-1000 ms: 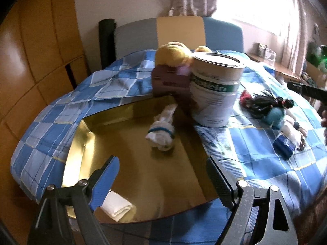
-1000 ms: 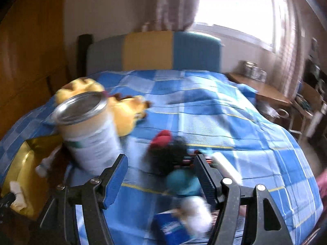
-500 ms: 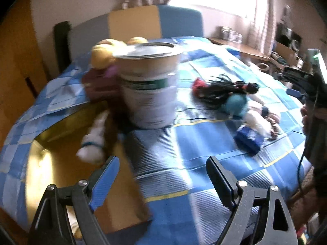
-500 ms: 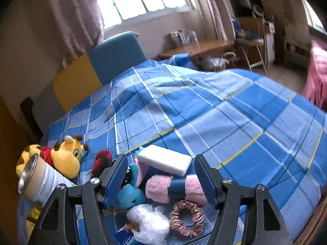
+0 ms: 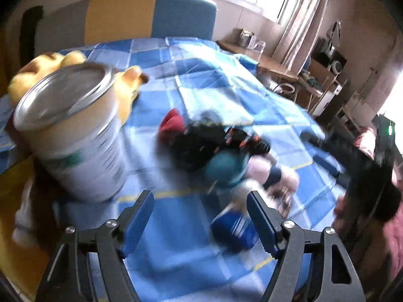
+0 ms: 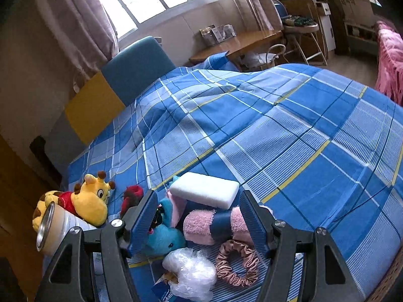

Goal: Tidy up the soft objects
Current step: 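Move both tools back toward the remaining soft toys on the bed, then grasp the black-haired doll with the left tool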

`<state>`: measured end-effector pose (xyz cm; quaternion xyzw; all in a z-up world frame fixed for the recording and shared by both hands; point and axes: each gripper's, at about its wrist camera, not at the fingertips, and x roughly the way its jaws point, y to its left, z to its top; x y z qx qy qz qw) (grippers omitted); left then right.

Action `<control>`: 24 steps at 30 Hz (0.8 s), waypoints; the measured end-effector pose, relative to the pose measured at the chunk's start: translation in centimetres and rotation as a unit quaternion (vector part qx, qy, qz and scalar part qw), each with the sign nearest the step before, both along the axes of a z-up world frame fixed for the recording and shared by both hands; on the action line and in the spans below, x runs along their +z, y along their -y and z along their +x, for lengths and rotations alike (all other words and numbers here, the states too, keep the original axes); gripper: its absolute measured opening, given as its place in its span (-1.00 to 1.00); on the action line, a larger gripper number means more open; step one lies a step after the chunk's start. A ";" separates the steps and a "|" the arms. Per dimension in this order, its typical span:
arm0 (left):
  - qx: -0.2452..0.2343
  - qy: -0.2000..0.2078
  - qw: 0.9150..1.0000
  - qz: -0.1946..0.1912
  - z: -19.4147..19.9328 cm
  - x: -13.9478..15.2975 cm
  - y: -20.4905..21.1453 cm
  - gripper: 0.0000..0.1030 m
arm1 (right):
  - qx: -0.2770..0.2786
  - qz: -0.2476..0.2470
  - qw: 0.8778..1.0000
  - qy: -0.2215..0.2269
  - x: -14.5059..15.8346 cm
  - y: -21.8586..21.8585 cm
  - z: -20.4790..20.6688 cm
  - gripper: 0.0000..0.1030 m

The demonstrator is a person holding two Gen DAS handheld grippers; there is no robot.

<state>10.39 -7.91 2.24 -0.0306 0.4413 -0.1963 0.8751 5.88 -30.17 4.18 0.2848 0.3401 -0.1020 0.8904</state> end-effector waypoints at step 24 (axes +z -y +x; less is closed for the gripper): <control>-0.015 -0.133 0.991 -0.016 13.0 -3.9 8.3 -0.68 | 0.015 0.082 0.996 -0.014 -1.9 0.9 0.7 0.33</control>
